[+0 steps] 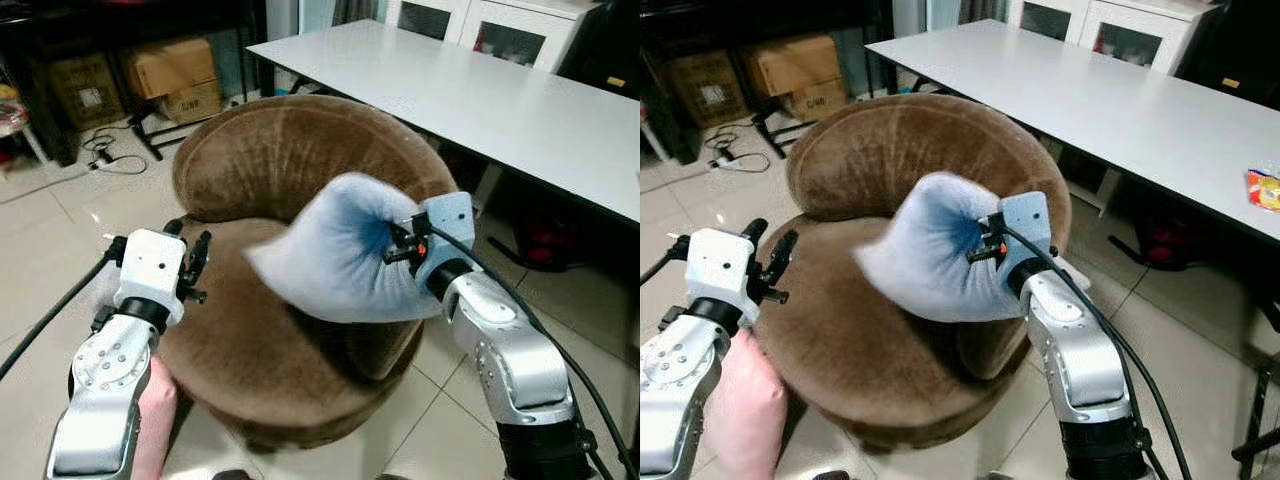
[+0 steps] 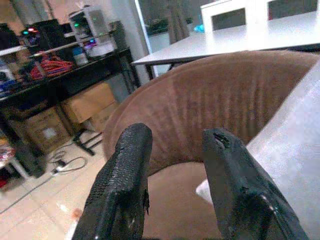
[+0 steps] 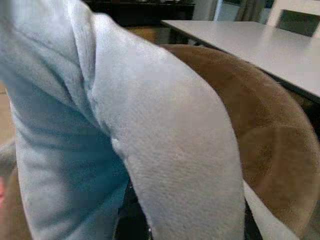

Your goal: Move the pillow to the sofa from floor

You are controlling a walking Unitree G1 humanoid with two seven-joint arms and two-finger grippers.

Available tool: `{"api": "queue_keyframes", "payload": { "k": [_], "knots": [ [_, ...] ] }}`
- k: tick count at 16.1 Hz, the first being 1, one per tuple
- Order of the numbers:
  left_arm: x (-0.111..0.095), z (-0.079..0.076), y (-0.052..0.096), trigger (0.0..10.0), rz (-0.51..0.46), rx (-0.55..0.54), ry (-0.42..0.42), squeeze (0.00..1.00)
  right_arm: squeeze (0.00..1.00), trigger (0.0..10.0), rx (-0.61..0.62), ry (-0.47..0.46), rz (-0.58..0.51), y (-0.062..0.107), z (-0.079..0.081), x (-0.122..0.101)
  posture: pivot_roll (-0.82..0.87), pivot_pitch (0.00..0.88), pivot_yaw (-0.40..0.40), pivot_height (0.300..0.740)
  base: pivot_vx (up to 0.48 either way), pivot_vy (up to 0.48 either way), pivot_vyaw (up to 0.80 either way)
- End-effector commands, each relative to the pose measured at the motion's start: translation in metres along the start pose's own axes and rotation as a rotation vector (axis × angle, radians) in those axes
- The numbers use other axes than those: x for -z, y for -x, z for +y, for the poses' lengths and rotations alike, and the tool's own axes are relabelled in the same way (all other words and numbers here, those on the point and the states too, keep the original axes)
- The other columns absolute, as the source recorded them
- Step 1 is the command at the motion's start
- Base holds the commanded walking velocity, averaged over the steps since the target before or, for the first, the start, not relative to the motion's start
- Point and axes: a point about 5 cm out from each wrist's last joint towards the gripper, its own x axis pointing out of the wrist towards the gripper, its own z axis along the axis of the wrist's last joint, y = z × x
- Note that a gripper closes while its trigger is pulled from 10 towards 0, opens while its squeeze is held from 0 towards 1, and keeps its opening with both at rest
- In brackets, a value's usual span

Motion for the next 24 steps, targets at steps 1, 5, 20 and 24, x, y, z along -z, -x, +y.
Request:
{"api": "queue_keyframes", "payload": {
  "k": [1, 5, 20, 24],
  "knots": [
    [-0.002, 0.004, 0.001, 10.0, -0.006, -0.01, -0.01, 0.0, 0.0, 10.0, -0.029, 0.01, -0.089, -0.001, 0.006, -0.018, 0.01, 0.0, -0.036, 0.74, 0.364, 0.0, 0.8],
    [-0.002, 0.004, 0.0, 10.0, -0.009, -0.007, -0.007, 0.0, 0.0, 10.0, -0.042, -0.008, -0.098, -0.003, 0.008, -0.02, 0.01, 0.0, -0.036, 0.74, 0.368, 0.0, 0.2],
    [0.012, -0.015, 0.012, 10.0, 0.066, 0.254, -0.076, 0.0, 0.0, 10.0, -0.128, 0.073, -0.023, -0.016, 0.018, -0.027, 0.01, 0.0, -0.042, 0.74, 0.269, 0.0, 0.0],
    [0.015, -0.013, 0.011, 10.0, 0.081, 0.298, -0.128, 0.0, 0.0, 10.0, -0.197, 0.14, 0.008, -0.028, 0.032, -0.036, 0.01, 0.0, -0.055, 0.74, 0.0, 0.0, 0.0]
  ]
}}
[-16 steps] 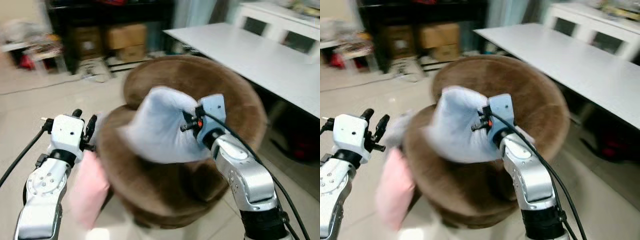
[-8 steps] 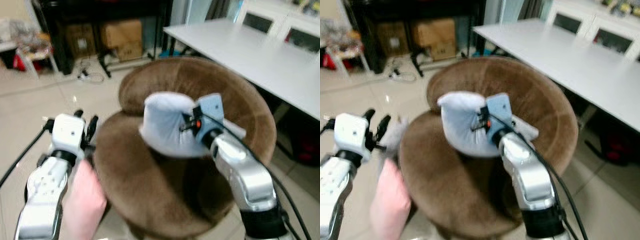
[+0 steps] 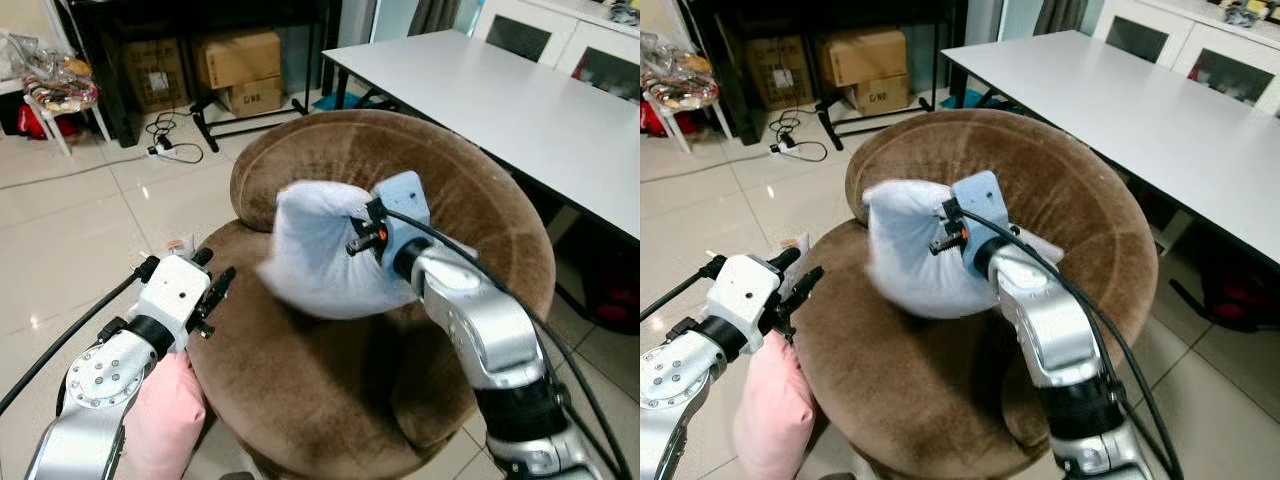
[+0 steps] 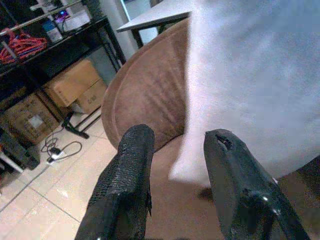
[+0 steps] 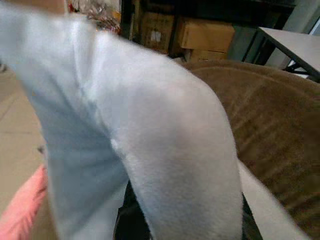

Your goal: Move the pillow to the sofa from floor

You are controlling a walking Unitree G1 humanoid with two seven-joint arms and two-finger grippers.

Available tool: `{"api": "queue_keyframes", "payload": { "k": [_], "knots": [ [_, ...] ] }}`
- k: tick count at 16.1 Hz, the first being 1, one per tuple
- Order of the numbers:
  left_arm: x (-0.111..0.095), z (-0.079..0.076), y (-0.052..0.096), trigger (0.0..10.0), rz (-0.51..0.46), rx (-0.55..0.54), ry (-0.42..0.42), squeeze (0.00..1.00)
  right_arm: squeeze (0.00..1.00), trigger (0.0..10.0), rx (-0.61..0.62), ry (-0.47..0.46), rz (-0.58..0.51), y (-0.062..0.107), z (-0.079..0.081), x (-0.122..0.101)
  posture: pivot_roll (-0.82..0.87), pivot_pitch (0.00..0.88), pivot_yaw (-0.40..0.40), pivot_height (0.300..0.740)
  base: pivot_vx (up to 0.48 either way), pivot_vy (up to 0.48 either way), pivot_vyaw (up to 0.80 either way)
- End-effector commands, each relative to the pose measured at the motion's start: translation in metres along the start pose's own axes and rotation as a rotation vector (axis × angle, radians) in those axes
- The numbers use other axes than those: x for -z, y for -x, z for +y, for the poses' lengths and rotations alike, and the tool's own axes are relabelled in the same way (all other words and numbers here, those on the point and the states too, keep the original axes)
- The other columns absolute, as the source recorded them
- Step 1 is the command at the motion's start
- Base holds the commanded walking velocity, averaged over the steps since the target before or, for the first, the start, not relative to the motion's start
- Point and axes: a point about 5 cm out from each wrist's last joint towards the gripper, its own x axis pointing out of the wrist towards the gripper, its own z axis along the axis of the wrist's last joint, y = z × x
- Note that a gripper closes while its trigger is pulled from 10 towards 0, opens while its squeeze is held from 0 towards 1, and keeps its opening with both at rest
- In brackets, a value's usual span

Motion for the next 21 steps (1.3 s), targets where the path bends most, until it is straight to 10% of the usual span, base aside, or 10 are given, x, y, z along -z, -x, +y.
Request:
{"api": "queue_keyframes", "payload": {
  "k": [1, 9, 15, 21],
  "knots": [
    [0.0, -0.001, -0.002, 10.0, 0.002, 0.017, -0.01, 0.0, 0.0, 10.0, -0.025, 0.036, -0.05, -0.001, 0.004, -0.015, 0.01, 0.0, -0.055, 0.74, 0.0, 0.0, 0.0],
    [0.002, -0.013, 0.0, 10.0, 0.004, 0.178, -0.013, 0.0, 0.0, 10.0, -0.118, -0.14, 0.147, -0.017, 0.012, -0.017, 0.01, 0.0, -0.052, 0.74, 0.0, 0.0, 0.0],
    [0.002, -0.017, 0.009, 10.0, 0.022, 0.279, 0.026, 0.0, 0.0, 10.0, 0.073, -0.546, 0.173, -0.062, -0.032, -0.024, 0.04, 0.0, -0.07, 0.74, 0.0, 0.0, 0.0],
    [0.005, -0.018, 0.017, 10.0, 0.058, 0.35, 0.054, 0.0, 0.0, 10.0, 0.26, -0.725, 0.224, -0.074, -0.054, -0.003, 0.07, 0.0, -0.079, 0.74, 0.0, 0.0, 0.0]
  ]
}}
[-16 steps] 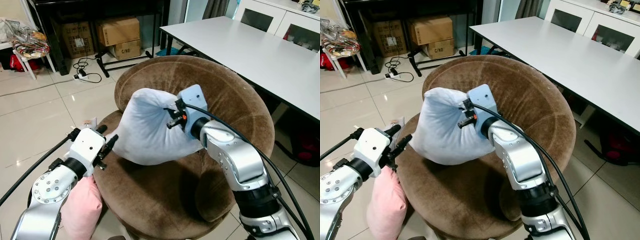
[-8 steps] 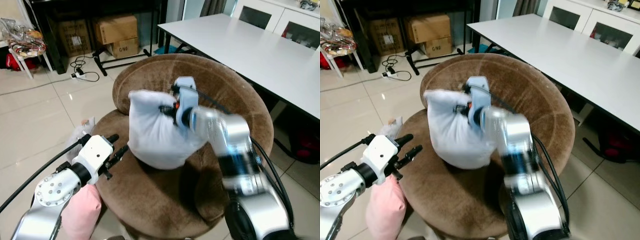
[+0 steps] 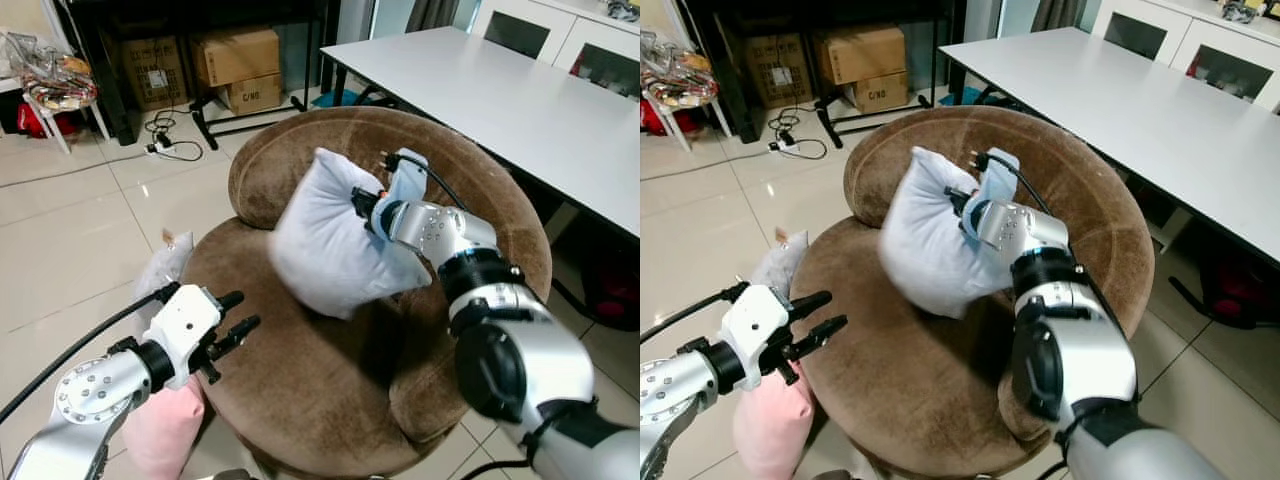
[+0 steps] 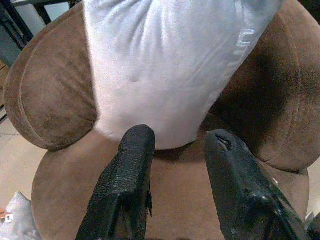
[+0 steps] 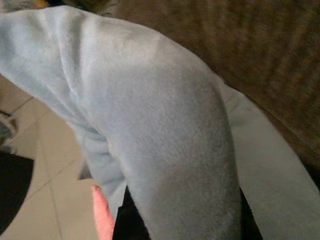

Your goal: Move the pillow to the sofa from floor

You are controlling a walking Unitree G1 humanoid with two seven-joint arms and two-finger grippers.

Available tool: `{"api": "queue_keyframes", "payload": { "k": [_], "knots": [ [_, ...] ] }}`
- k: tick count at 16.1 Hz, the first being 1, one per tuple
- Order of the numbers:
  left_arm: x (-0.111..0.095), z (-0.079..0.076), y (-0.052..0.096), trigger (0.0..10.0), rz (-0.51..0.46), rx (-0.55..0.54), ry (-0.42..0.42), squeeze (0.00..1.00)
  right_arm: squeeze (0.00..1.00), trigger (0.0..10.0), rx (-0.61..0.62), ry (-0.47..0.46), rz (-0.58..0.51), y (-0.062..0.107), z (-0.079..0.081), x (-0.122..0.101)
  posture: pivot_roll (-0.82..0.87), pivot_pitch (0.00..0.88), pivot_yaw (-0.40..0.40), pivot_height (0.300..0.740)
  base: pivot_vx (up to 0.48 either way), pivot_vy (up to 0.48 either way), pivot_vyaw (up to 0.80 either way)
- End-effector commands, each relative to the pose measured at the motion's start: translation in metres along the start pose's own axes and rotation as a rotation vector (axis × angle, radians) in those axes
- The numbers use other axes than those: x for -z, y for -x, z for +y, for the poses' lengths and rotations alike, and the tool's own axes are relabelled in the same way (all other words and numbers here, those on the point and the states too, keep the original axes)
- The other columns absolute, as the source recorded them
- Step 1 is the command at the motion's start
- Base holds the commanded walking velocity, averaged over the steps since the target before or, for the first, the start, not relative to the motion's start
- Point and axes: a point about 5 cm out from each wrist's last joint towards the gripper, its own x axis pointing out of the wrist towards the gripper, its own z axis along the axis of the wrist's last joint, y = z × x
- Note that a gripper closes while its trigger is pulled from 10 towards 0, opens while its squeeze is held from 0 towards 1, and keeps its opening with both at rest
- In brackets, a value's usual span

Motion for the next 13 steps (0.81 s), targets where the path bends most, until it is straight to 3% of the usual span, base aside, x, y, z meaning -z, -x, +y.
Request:
{"api": "queue_keyframes", "payload": {
  "k": [1, 4, 5, 6, 7, 10, 13],
  "knots": [
    [-0.002, 0.002, 0.001, 10.0, 0.006, -0.001, -0.012, 0.0, 0.0, 10.0, -0.02, 0.003, -0.066, 0.003, 0.009, -0.018, 0.08, 0.0, -0.09, 0.74, 0.0, 0.0, 0.0],
    [-0.001, 0.006, 0.006, 10.0, 0.013, -0.042, -0.025, 0.0, 0.0, 10.0, -0.158, 0.176, -0.061, 0.005, 0.032, -0.024, 0.08, 0.0, -0.096, 0.74, 0.0, 0.0, 0.0],
    [-0.001, 0.006, 0.006, 10.0, 0.012, -0.043, -0.031, 0.0, 0.0, 10.0, -0.182, 0.302, -0.071, 0.006, 0.035, -0.024, 0.07, 0.0, -0.094, 0.74, 0.0, 0.0, 0.0],
    [-0.003, 0.007, 0.004, 10.0, 0.006, -0.051, -0.044, 0.0, 0.0, 10.0, -0.239, 0.569, -0.103, 0.008, 0.036, -0.024, 0.07, 0.0, -0.091, 0.74, 0.0, 0.0, 0.0],
    [-0.005, 0.01, 0.001, 10.0, -0.007, -0.055, -0.056, 0.0, 0.0, 10.0, -0.291, 0.752, -0.114, 0.011, 0.031, -0.024, 0.07, 0.0, -0.091, 0.74, 0.0, 0.0, 0.0],
    [-0.008, 0.01, -0.005, 10.0, -0.021, -0.026, -0.074, 0.0, 0.0, 10.0, -0.477, 0.969, -0.12, 0.033, 0.022, -0.032, 0.04, 0.0, -0.069, 0.74, 0.0, 0.0, 0.0],
    [-0.008, 0.007, -0.01, 10.0, -0.023, -0.001, -0.079, 0.0, 0.0, 10.0, -0.658, 1.04, -0.024, 0.049, 0.023, -0.02, 0.02, 0.0, -0.065, 0.74, 0.0, 0.0, 0.0]
  ]
}}
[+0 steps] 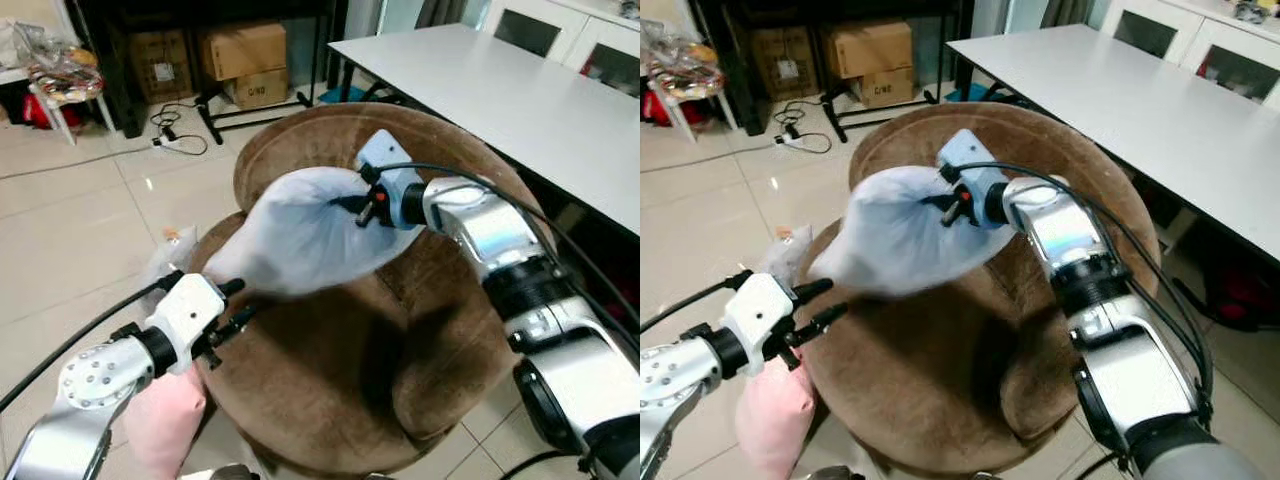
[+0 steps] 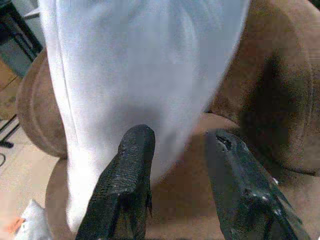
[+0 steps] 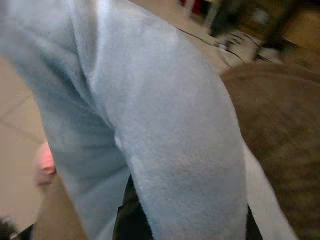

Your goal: Move the pillow to the sofa from floor

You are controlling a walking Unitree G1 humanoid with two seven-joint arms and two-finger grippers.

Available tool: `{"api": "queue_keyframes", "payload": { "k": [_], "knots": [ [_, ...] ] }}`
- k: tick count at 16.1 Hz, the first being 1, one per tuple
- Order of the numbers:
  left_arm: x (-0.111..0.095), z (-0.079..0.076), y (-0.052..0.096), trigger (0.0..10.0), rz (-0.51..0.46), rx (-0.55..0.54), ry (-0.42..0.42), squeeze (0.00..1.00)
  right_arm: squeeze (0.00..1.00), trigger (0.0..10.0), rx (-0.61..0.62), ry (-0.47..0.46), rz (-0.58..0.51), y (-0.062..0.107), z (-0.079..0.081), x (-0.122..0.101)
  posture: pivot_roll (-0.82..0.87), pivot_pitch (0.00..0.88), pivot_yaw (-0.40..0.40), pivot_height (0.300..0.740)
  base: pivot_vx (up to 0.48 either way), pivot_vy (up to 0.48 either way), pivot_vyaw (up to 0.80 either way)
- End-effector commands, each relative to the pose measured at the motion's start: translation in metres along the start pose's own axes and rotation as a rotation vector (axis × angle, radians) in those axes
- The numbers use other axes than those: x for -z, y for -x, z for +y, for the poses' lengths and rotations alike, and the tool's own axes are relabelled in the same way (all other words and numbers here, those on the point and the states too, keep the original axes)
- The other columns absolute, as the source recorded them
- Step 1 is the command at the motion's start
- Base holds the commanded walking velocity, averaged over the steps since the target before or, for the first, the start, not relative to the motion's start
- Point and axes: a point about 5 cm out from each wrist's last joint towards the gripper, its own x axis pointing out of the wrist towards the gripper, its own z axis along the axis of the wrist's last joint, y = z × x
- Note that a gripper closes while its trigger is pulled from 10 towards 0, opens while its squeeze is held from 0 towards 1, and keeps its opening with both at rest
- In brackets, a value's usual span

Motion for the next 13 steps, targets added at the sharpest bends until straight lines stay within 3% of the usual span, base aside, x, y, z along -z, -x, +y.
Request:
{"api": "queue_keyframes", "payload": {
  "k": [1, 3, 4, 5, 6, 7, 8, 10, 12, 13],
  "knots": [
    [0.0, -0.001, -0.002, 10.0, 0.001, 0.012, -0.012, 0.0, 0.0, 10.0, -0.044, 0.02, -0.011, 0.0, 0.005, -0.005, 0.02, 0.0, -0.065, 0.74, 0.0, 0.0, 0.0],
    [0.0, -0.002, -0.002, 10.0, 0.002, 0.013, -0.011, 0.0, 0.0, 10.0, -0.106, -0.043, -0.005, -0.008, 0.017, -0.009, 0.03, 0.0, -0.072, 0.74, 0.0, 0.0, 0.0],
    [0.001, -0.002, -0.001, 10.0, 0.007, 0.014, -0.009, 0.0, 0.0, 10.0, -0.096, -0.16, 0.011, -0.014, 0.02, -0.014, 0.04, 0.0, -0.075, 0.74, 0.0, 0.0, 0.0],
    [0.002, -0.001, 0.002, 10.0, 0.014, 0.01, -0.008, 0.0, 0.0, 10.0, 0.035, -0.501, 0.018, -0.029, 0.009, -0.023, 0.04, 0.0, -0.075, 0.74, 0.0, 0.0, 0.0],
    [0.002, -0.001, 0.002, 10.0, 0.014, 0.009, -0.008, 0.0, 0.0, 10.0, 0.063, -0.573, 0.012, -0.032, 0.007, -0.023, 0.04, 0.0, -0.075, 0.74, 0.0, 0.0, 0.0],
    [0.002, -0.001, 0.002, 10.0, 0.015, 0.008, -0.007, 0.0, 0.0, 10.0, 0.226, -0.857, -0.048, -0.034, -0.008, -0.018, 0.04, 0.0, -0.079, 0.74, 0.0, 0.0, 0.0],
    [0.002, -0.002, 0.002, 10.0, 0.014, 0.009, -0.005, 0.0, 0.0, 10.0, 0.349, -0.994, -0.085, -0.03, -0.019, -0.011, 0.04, 0.0, -0.079, 0.74, 0.0, 0.0, 0.0],
    [0.001, -0.003, 0.002, 10.0, 0.012, 0.012, 0.002, 0.0, 0.0, 10.0, 0.515, -1.149, -0.127, -0.021, -0.032, -0.001, 0.05, 0.0, -0.085, 0.74, 0.0, 0.0, 0.0],
    [0.002, -0.005, 0.002, 10.0, 0.016, 0.027, 0.015, 0.0, 0.0, 10.0, 0.746, -1.333, -0.096, -0.007, -0.045, 0.022, 0.05, 0.0, -0.087, 0.74, 0.0, 0.0, 0.0],
    [0.002, -0.005, 0.001, 10.0, 0.017, 0.03, 0.016, 0.0, 0.0, 10.0, 0.799, -1.366, -0.076, -0.004, -0.047, 0.03, 0.05, 0.0, -0.087, 0.74, 0.0, 0.0, 0.0]
  ]
}}
